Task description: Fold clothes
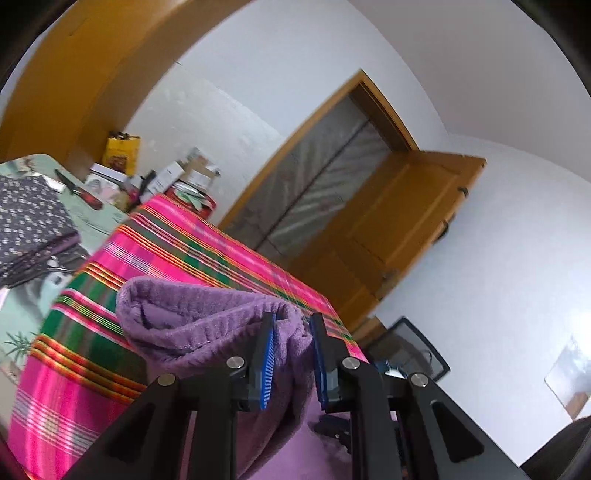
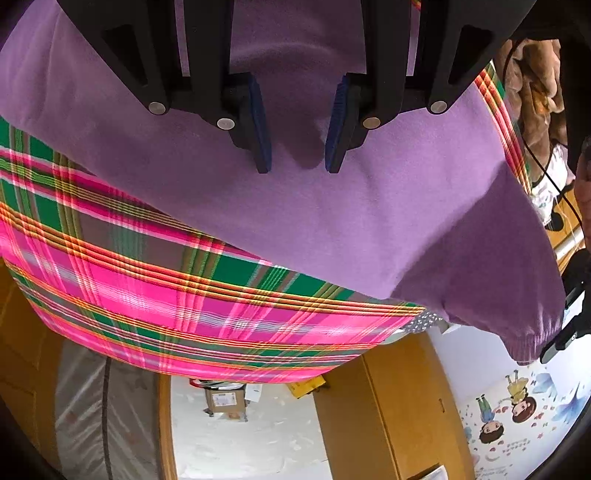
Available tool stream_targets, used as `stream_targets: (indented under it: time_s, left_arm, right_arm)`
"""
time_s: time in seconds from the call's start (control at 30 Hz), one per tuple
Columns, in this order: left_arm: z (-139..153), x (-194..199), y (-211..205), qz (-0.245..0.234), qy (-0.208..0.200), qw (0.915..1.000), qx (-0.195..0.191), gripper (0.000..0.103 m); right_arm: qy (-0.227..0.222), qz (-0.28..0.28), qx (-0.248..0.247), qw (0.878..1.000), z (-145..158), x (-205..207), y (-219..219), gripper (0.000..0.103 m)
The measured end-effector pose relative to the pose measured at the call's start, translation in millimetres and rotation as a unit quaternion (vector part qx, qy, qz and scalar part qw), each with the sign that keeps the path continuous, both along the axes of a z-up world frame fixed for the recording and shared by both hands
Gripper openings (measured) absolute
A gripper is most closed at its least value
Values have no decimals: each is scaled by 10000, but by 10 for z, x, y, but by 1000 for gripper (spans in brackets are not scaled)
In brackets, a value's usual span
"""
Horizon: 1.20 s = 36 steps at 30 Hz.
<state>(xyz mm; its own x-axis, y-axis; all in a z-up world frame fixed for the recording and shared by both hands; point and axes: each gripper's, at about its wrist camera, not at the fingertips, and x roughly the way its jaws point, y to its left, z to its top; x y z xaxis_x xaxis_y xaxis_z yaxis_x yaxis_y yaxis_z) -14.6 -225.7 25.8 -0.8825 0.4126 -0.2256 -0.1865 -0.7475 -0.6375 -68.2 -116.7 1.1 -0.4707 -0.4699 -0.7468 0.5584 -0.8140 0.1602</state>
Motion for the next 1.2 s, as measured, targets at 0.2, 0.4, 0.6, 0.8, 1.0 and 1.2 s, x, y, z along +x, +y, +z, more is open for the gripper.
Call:
stream_targets:
  time_s: [0.2, 0.4, 0.6, 0.8, 1.0, 1.2]
  left_arm:
    - [-87, -174, 434, -638, -189, 9969, -411, 19]
    - [-389, -372, 881, -1394, -665, 9852, -740, 19]
    - [-704, -450, 1279, -1961, -1092, 9662, -1272, 19]
    - [-820, -463, 1437, -2204, -1202, 9525, -1726, 20]
    - [-729, -282, 1550, -2242, -1091, 9445, -2137, 23]
    - [-572, -34, 1480, -2136, -881, 9502, -2090, 23]
  right_arm:
    - [-14, -107, -59, 9999, -9, -7, 81, 31]
    - [-11, -262, -93, 9996, -3, -23, 191, 31]
    - [-20, -413, -121, 9991, -8, -28, 314, 31]
    - [-57, -456, -186, 9988, -20, -27, 356, 31]
    - [-13, -490, -238, 9985, 20, -31, 394, 31]
    - [126, -342, -524, 9980, 163, 11, 396, 31]
